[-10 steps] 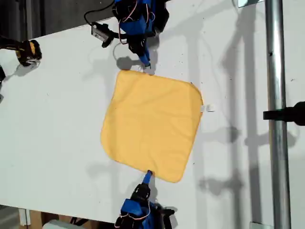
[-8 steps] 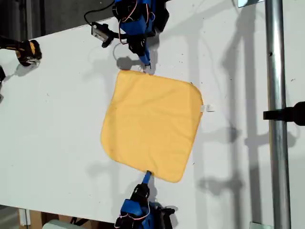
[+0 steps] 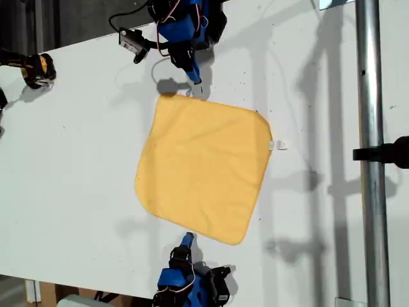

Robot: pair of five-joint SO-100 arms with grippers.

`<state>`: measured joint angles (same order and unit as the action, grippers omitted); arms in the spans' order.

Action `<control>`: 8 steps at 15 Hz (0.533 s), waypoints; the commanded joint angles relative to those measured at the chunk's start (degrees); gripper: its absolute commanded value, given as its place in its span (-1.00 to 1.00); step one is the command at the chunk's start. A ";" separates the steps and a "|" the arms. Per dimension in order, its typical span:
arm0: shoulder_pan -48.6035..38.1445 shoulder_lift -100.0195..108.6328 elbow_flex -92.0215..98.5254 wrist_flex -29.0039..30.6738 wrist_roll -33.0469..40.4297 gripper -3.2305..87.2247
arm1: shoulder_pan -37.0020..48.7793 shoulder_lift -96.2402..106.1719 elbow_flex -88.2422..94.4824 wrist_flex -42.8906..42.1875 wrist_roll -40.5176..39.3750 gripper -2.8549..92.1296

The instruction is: Grasp corners of a towel and fold twice.

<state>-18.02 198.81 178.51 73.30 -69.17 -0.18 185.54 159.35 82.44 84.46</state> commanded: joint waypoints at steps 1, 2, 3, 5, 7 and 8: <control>-1.05 0.26 0.00 -1.23 -0.26 -0.96 | -1.05 -12.66 -13.54 -1.76 -3.34 -0.94; -1.05 0.26 0.00 -1.23 -0.26 -0.96 | -1.76 -20.21 -19.42 -2.99 -5.45 -0.94; -1.05 0.26 0.00 -1.23 -0.26 -0.96 | -2.81 -26.10 -24.08 -4.39 -7.03 -0.94; -1.05 0.26 0.00 -1.23 -0.26 -0.96 | -5.80 -38.85 -34.37 -5.10 -9.76 -0.94; -1.05 0.26 0.00 -1.23 -0.18 -0.96 | -8.61 -52.91 -47.29 -3.34 -13.97 -0.94; -1.05 0.26 0.00 -1.23 -0.18 -0.96 | -9.93 -59.77 -54.23 -1.49 -16.17 -0.94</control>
<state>-18.02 198.81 178.51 73.30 -69.17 -8.53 133.33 116.10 79.80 70.93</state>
